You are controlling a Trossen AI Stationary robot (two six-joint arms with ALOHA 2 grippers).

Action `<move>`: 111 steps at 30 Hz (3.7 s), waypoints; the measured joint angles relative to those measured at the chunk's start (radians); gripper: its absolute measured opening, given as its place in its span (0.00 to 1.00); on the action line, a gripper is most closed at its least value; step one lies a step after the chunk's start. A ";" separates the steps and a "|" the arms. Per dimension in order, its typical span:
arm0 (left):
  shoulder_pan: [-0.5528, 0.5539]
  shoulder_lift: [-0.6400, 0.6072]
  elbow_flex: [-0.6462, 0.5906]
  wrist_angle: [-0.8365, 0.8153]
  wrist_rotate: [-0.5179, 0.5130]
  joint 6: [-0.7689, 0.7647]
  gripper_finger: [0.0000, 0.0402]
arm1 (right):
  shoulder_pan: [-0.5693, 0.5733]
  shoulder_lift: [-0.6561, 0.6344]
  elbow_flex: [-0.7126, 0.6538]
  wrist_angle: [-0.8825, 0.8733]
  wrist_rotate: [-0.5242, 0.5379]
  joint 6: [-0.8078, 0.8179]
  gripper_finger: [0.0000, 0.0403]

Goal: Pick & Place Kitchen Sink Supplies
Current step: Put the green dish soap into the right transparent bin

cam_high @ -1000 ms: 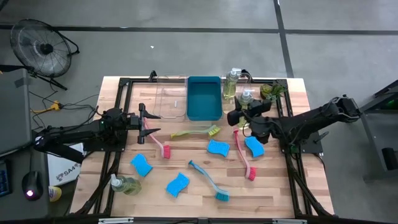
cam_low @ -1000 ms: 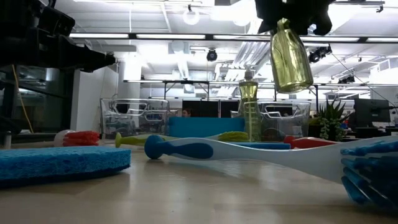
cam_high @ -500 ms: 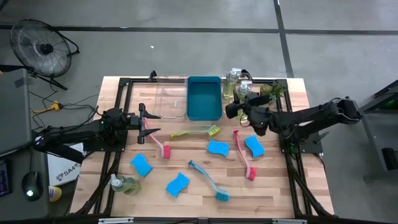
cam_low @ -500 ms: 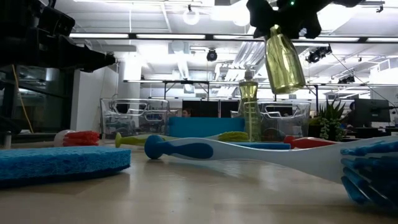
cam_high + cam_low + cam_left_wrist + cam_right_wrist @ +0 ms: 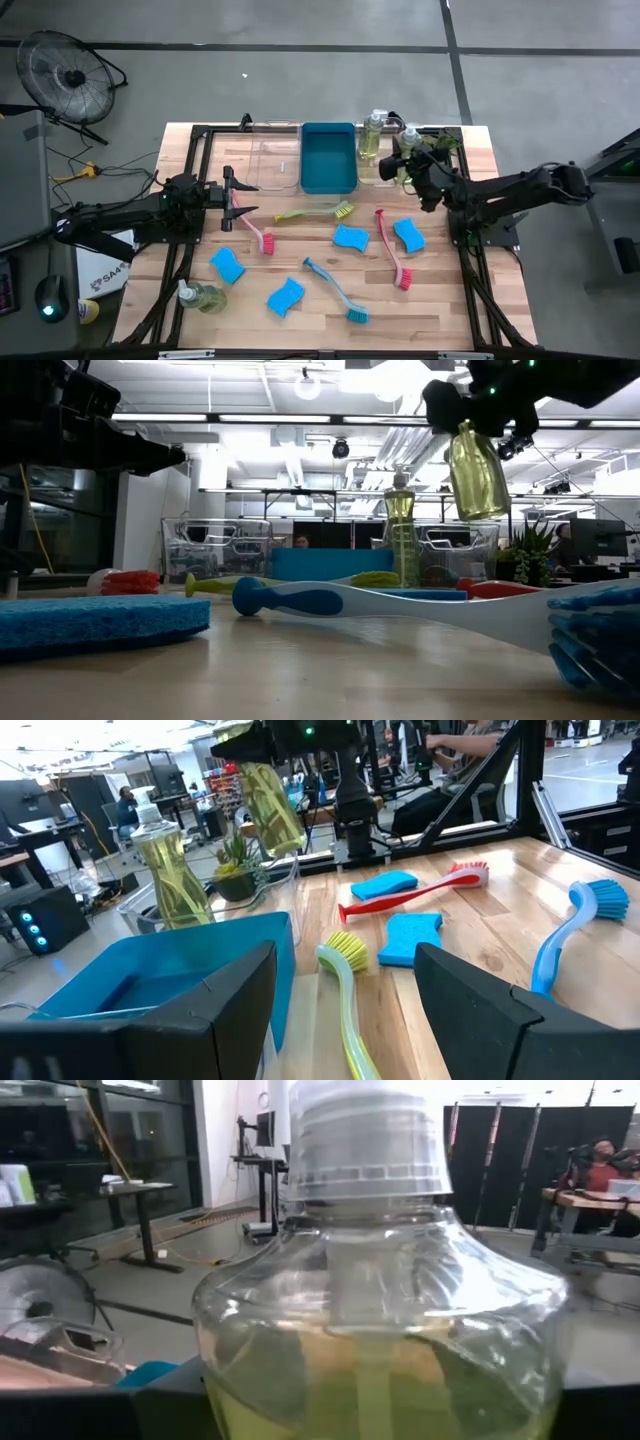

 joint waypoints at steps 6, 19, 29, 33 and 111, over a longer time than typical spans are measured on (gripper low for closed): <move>0.000 0.000 0.000 0.000 0.000 0.000 0.58 | -0.076 -0.007 -0.006 0.013 -0.081 0.000 0.55; 0.000 0.000 0.000 0.000 0.000 0.000 0.58 | -0.298 0.082 -0.006 0.033 -0.339 0.103 0.55; 0.000 0.000 0.000 0.000 0.000 0.000 0.58 | -0.352 0.184 -0.006 0.067 -0.520 0.134 0.55; 0.000 0.000 0.000 0.000 0.000 0.000 0.58 | -0.350 0.213 -0.006 0.087 -0.621 0.127 0.55; 0.000 0.000 0.000 0.000 0.000 0.000 0.58 | -0.521 0.559 0.034 0.336 -0.459 0.150 0.55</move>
